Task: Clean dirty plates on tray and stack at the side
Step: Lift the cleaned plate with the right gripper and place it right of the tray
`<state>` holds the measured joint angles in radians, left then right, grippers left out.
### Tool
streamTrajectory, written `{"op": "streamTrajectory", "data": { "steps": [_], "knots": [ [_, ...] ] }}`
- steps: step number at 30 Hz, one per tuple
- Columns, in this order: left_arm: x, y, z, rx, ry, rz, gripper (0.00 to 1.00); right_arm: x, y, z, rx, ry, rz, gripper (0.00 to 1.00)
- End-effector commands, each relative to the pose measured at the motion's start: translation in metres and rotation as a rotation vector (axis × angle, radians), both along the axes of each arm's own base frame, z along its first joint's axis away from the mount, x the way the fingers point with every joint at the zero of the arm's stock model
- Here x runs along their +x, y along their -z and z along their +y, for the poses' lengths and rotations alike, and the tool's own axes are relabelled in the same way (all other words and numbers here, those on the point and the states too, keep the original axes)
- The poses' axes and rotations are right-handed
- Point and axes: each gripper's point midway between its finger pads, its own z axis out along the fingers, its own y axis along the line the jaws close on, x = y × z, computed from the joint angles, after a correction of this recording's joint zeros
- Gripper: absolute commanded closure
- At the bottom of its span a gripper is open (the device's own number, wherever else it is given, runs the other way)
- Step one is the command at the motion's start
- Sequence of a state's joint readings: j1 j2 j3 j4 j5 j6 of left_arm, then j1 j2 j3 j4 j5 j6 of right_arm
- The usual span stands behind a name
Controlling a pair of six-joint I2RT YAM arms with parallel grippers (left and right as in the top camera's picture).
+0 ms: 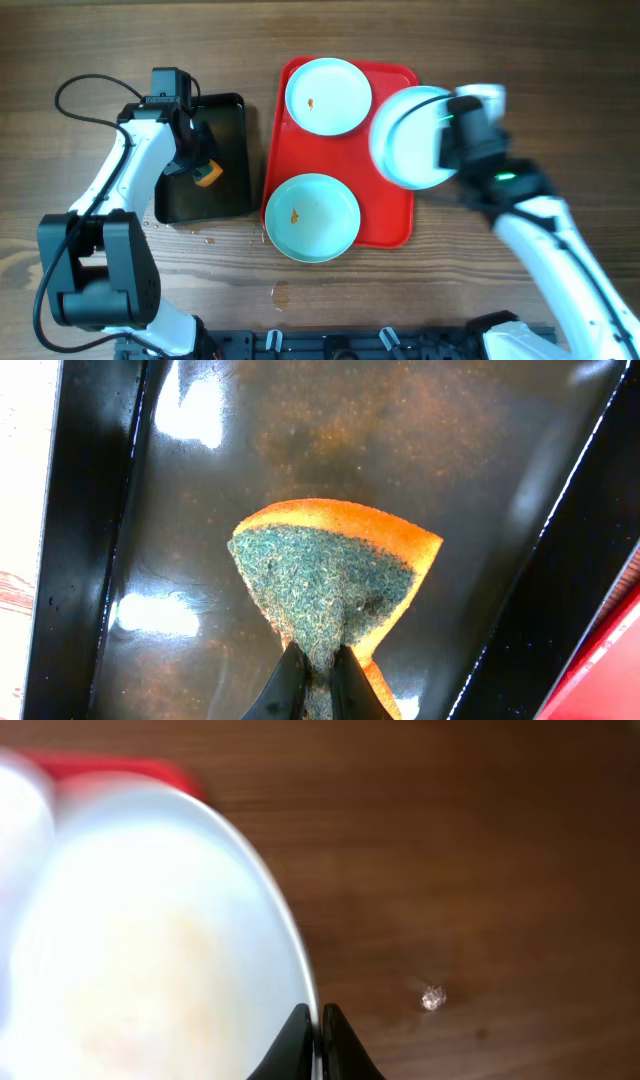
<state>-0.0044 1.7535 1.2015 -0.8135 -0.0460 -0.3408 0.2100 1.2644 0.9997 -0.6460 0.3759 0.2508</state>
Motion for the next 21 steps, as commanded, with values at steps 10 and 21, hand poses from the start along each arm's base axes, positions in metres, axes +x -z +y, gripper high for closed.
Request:
{"op": "streamTrajectory", "data": {
  "steps": [10,21],
  "knots": [
    [0.0,-0.004,-0.002,-0.009,0.022,-0.013,0.96,-0.034,0.068,-0.144,0.519,0.532,0.127,0.96],
    [0.0,-0.004,-0.002,-0.008,0.022,-0.013,0.96,-0.033,0.11,-0.156,0.531,0.6,0.224,0.55]
  ]
}}
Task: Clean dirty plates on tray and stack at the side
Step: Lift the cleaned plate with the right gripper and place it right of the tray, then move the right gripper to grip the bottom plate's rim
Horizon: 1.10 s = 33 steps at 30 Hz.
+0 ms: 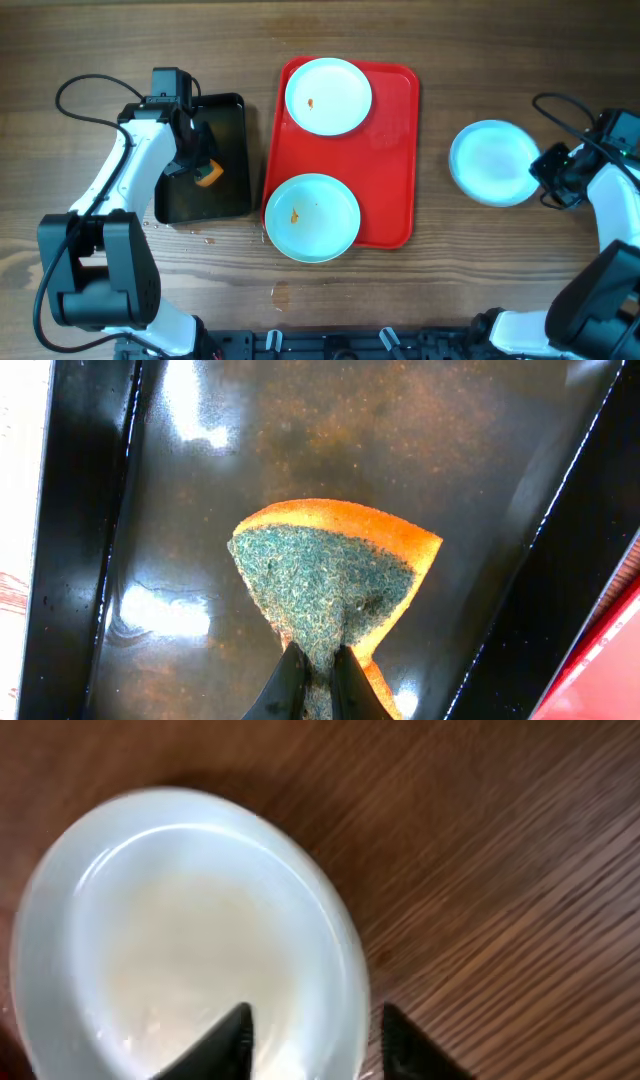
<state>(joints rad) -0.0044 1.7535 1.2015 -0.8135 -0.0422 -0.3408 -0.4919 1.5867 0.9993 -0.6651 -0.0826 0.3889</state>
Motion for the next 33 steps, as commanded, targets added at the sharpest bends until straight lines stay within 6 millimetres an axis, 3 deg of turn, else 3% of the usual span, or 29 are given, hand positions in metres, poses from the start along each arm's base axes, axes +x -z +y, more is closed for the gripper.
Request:
{"op": "streamTrajectory", "data": {
  "steps": [1,3,6,7,9,13,18,25,29,33],
  "knots": [
    [0.0,-0.004,-0.002,-0.004,0.022,-0.013,0.96,0.006,-0.01,0.0,0.001,0.015,-0.038,0.55],
    [0.0,-0.004,-0.002,-0.005,0.022,-0.013,0.96,0.016,-0.027,0.012,0.029,-0.048,-0.107,0.56],
    [0.0,-0.004,-0.002,-0.004,0.022,-0.013,0.96,0.029,-0.058,0.055,0.124,-0.249,-0.246,0.6],
    [0.0,-0.004,-0.002,-0.005,0.022,-0.013,0.96,0.029,-0.069,0.077,0.167,-0.332,-0.28,0.61],
    [-0.001,-0.004,-0.002,-0.004,0.023,-0.011,0.96,0.021,-0.078,0.113,0.203,-0.461,-0.281,0.61],
    [-0.002,-0.004,-0.004,-0.001,0.056,-0.005,0.96,-0.005,-0.074,0.189,0.253,-0.726,-0.185,0.61],
    [-0.004,-0.004,-0.004,-0.002,0.058,0.004,0.96,-0.044,-0.042,0.273,0.241,-0.994,-0.034,0.57],
    [-0.004,-0.004,-0.004,-0.002,0.058,0.004,0.96,-0.089,0.014,0.337,0.229,-1.19,0.116,0.57],
    [-0.004,-0.004,-0.004,-0.002,0.058,0.004,0.96,-0.098,0.045,0.355,0.178,-1.17,0.195,0.6],
    [-0.004,-0.004,-0.004,-0.002,0.058,0.003,0.96,-0.093,0.062,0.352,0.127,-1.108,0.226,0.77]
  ]
}}
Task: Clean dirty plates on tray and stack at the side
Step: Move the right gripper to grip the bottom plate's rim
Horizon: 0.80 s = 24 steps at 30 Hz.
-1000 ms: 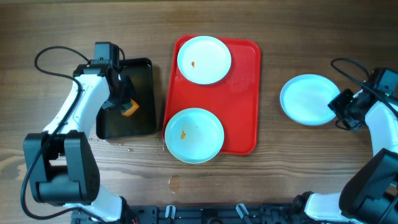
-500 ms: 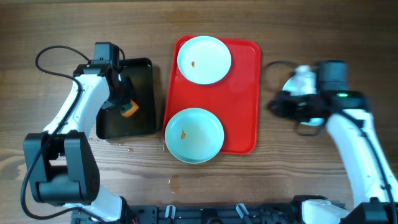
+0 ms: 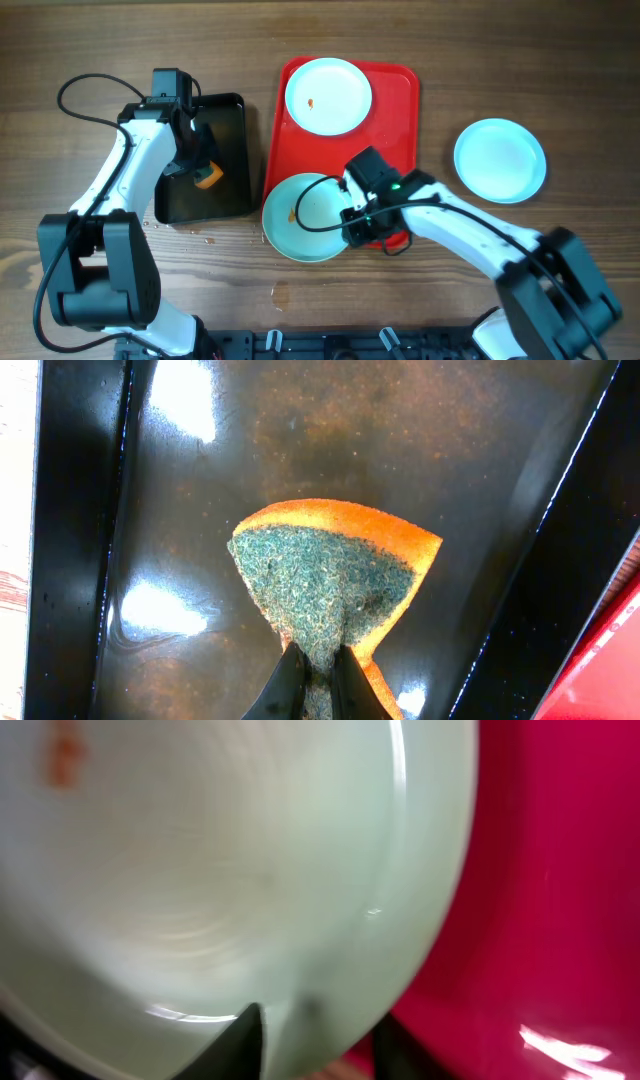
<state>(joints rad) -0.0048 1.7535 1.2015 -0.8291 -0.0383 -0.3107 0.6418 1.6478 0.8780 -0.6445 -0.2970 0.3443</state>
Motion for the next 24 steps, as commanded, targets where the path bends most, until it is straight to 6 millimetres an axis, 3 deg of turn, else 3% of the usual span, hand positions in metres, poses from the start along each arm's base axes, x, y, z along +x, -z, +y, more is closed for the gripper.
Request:
{"op": "streamTrajectory", "data": {
  "steps": [1,8,12,16,21,24],
  "knots": [
    [0.0,-0.005,-0.004,-0.004,0.027,-0.013,0.96,0.008,0.017,-0.014,-0.102,0.108,-0.006,0.82],
    [0.0,-0.005,-0.004,-0.004,0.027,-0.013,0.96,0.047,-0.012,-0.04,-0.132,0.199,-0.173,0.95],
    [0.0,-0.005,-0.004,-0.005,0.027,-0.013,0.96,0.072,-0.021,-0.065,-0.18,0.294,-0.26,0.96],
    [0.0,-0.005,-0.004,-0.006,0.027,-0.013,0.96,0.09,-0.024,-0.072,-0.151,0.401,-0.286,0.96],
    [0.0,-0.005,-0.006,-0.019,0.03,-0.013,0.96,0.099,-0.028,-0.069,-0.133,0.383,-0.33,0.96],
    [0.0,-0.005,-0.006,-0.019,0.03,-0.014,0.96,0.097,-0.025,-0.079,-0.172,0.478,-0.311,0.96]
  ]
}}
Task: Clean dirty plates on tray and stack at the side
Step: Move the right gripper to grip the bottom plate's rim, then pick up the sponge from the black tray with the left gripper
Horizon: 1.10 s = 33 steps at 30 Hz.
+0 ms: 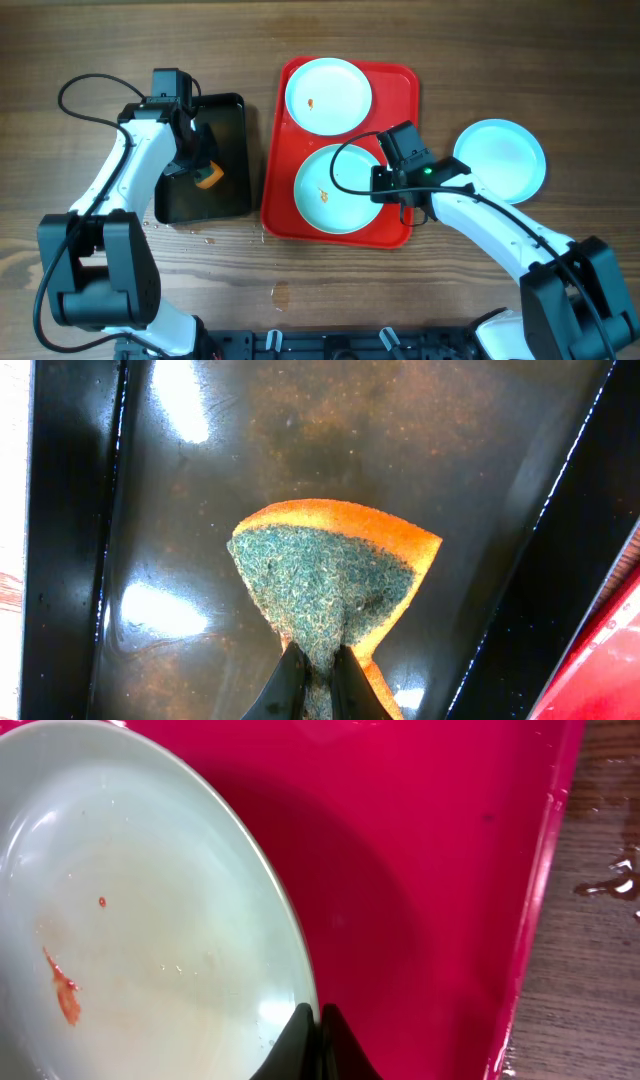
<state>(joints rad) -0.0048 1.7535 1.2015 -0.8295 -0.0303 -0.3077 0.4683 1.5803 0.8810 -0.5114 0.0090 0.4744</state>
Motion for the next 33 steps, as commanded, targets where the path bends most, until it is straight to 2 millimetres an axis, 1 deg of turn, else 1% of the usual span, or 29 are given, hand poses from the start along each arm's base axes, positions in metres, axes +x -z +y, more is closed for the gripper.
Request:
{"op": "streamTrajectory", "data": {
  "steps": [1,5,9,13,14,15,16,17,18,20,23,26,27,29,32,33],
  "knots": [
    [0.0,-0.005,-0.005,-0.012,0.025,-0.017,0.96,0.002,-0.002,-0.015,-0.038,0.137,-0.012,0.96],
    [0.001,-0.005,-0.005,-0.012,0.025,-0.02,0.96,0.004,0.007,-0.014,-0.042,0.147,-0.006,0.96],
    [0.001,-0.005,-0.005,-0.012,0.025,-0.019,0.96,0.003,0.025,-0.015,-0.078,0.103,0.028,0.96],
    [0.001,-0.005,-0.005,-0.012,0.025,-0.019,0.96,-0.002,0.042,-0.017,-0.105,0.097,0.071,0.95],
    [0.001,-0.005,-0.005,-0.012,0.025,-0.019,0.96,-0.002,0.045,-0.018,-0.109,0.097,0.078,0.93],
    [0.001,-0.005,-0.005,-0.012,0.025,-0.019,0.96,-0.003,0.048,-0.018,-0.113,0.096,0.084,0.88],
    [0.001,-0.005,-0.005,-0.012,0.025,-0.019,0.96,-0.003,0.049,-0.018,-0.114,0.097,0.087,0.79],
    [0.001,-0.005,-0.005,-0.012,0.025,-0.019,0.96,-0.003,0.05,-0.018,-0.115,0.096,0.088,0.76],
    [0.001,-0.005,-0.005,-0.012,0.025,-0.019,0.96,-0.003,0.051,-0.018,-0.117,0.096,0.089,0.79],
    [0.001,-0.005,-0.005,-0.012,0.025,-0.019,0.96,-0.002,0.052,-0.018,-0.117,0.095,0.088,0.9],
    [-0.001,-0.005,-0.005,-0.012,0.025,-0.012,0.96,-0.002,0.055,-0.017,-0.117,0.097,0.09,0.96],
    [-0.001,-0.004,-0.005,-0.012,0.027,-0.008,0.95,-0.001,0.054,-0.017,-0.115,0.099,0.089,0.96],
    [0.0,-0.003,-0.006,-0.011,0.03,-0.012,0.93,-0.002,0.054,-0.017,-0.116,0.098,0.09,0.96],
    [0.003,0.0,-0.007,-0.012,0.032,-0.027,0.91,-0.002,0.055,-0.018,-0.118,0.096,0.093,0.96],
    [0.008,0.015,-0.011,-0.012,0.044,-0.057,0.91,-0.003,0.055,-0.018,-0.119,0.096,0.095,0.96],
    [0.008,0.021,-0.013,-0.012,0.048,-0.067,0.93,-0.003,0.055,-0.018,-0.12,0.095,0.095,0.96]
  ]
}}
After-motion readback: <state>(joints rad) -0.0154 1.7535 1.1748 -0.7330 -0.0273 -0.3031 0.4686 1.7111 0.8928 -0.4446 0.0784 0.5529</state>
